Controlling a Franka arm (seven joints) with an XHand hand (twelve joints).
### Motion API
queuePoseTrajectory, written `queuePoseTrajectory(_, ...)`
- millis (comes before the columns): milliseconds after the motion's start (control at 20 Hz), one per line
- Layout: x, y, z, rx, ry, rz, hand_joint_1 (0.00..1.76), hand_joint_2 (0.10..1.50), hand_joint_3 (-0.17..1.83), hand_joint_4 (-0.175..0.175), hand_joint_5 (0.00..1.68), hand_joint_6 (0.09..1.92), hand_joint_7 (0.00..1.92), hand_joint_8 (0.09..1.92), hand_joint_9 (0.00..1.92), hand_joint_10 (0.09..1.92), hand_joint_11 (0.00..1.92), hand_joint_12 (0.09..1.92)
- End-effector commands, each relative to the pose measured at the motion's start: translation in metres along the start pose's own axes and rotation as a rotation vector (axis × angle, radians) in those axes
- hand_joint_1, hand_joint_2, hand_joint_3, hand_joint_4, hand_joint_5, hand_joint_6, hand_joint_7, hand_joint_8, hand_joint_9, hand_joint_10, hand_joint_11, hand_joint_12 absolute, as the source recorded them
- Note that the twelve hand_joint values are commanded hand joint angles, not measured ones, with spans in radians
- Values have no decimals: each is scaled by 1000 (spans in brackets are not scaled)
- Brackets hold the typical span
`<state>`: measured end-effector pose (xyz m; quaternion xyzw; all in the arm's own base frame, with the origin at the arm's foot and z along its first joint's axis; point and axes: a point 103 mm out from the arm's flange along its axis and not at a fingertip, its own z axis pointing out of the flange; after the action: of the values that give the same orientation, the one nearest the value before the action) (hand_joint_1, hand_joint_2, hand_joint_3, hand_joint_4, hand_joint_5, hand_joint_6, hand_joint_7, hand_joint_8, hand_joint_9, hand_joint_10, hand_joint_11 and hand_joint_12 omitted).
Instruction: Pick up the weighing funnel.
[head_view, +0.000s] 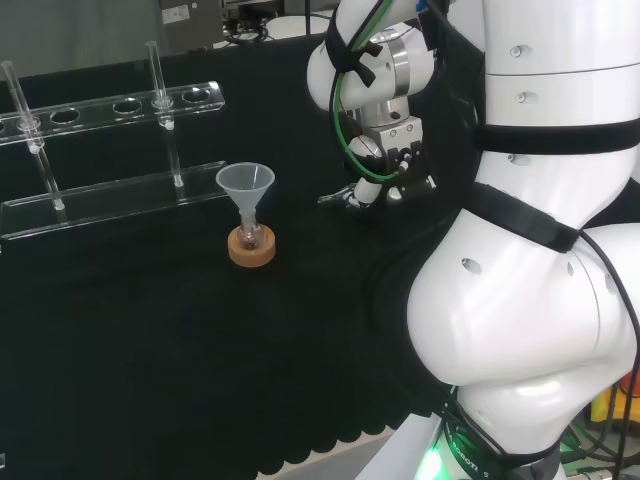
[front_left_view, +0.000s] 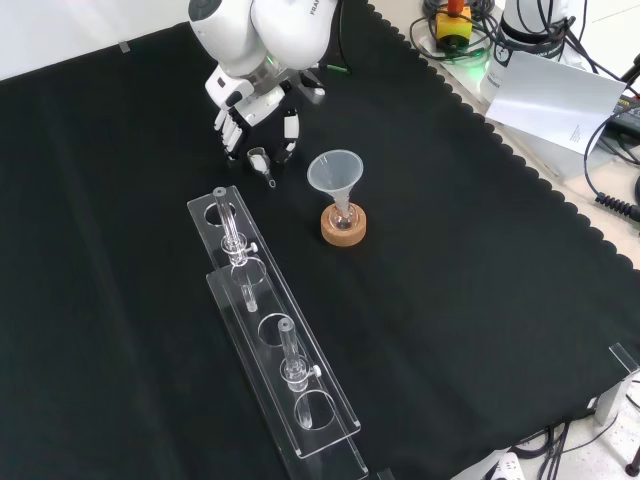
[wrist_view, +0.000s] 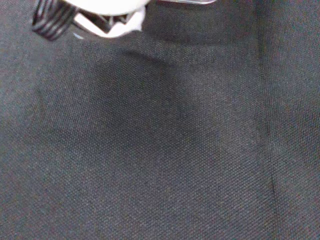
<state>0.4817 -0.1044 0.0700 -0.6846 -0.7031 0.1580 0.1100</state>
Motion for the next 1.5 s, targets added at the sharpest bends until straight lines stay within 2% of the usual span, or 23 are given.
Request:
queuePoseTrajectory(50,-1,0,3,-3,2,-5,938,623,588,-32,495,653,549,668,712,504,492,1249)
queuePoseTrajectory(700,-6,3,7,-23,5,-13,935,645,600,-22,559,689,569,672,733,503,515,1237)
queuePoseTrajectory(750,-8,-7,-18,-25,6,-16,932,646,601,-22,562,691,571,672,735,503,517,1236)
queuePoseTrajectory(850,-8,-11,-29,-27,8,-19,930,648,601,-21,567,694,574,672,739,502,522,1233)
queuePoseTrajectory(1500,-6,-11,-30,-15,2,-23,928,650,599,-19,576,707,584,669,755,492,535,1220)
